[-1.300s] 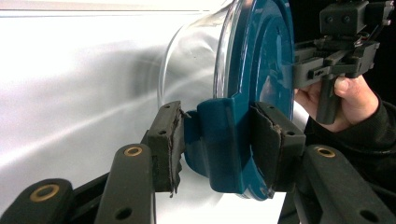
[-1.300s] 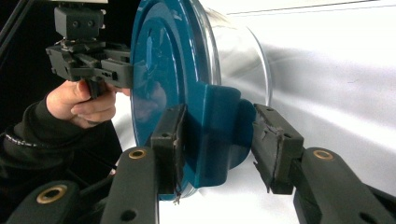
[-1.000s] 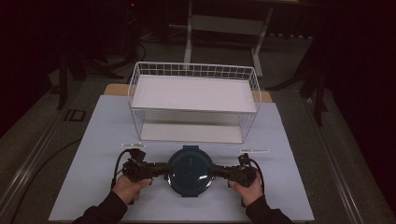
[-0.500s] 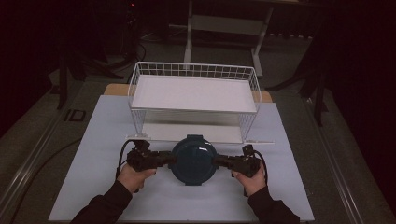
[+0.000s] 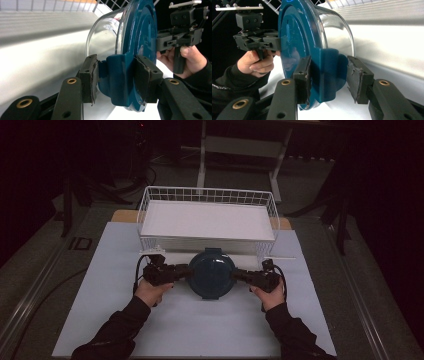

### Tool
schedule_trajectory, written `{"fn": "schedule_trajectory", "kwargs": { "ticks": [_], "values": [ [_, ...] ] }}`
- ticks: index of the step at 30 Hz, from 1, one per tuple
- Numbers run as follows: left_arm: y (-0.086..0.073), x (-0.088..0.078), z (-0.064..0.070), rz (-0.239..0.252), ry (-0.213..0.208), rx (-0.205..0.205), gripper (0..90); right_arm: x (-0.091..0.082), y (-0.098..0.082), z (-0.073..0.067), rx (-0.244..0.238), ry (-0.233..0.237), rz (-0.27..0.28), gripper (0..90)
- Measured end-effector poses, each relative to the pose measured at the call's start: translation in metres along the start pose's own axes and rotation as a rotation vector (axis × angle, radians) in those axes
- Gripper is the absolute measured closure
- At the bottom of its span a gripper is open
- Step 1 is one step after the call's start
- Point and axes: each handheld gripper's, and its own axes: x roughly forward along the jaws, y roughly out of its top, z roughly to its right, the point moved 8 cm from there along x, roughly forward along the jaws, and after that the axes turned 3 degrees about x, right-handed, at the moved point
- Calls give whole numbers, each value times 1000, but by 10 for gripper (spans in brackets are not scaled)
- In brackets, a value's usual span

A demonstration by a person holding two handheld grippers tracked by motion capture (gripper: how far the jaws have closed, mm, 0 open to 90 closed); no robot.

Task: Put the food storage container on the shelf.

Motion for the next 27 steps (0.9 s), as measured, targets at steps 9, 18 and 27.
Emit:
{"fn": "schedule_trajectory", "kwargs": {
  "ticks": [9, 18, 27],
  "values": [
    [2, 10, -20, -1, 5, 18, 559, 12, 9, 16, -23, -13, 21, 566],
    [0, 19, -37, 21, 20, 12, 558, 23, 9, 29, -48, -47, 34, 565],
    [1, 24, -44, 44, 33, 2, 558, 27, 12, 36, -29, -61, 42, 562]
  ]
}}
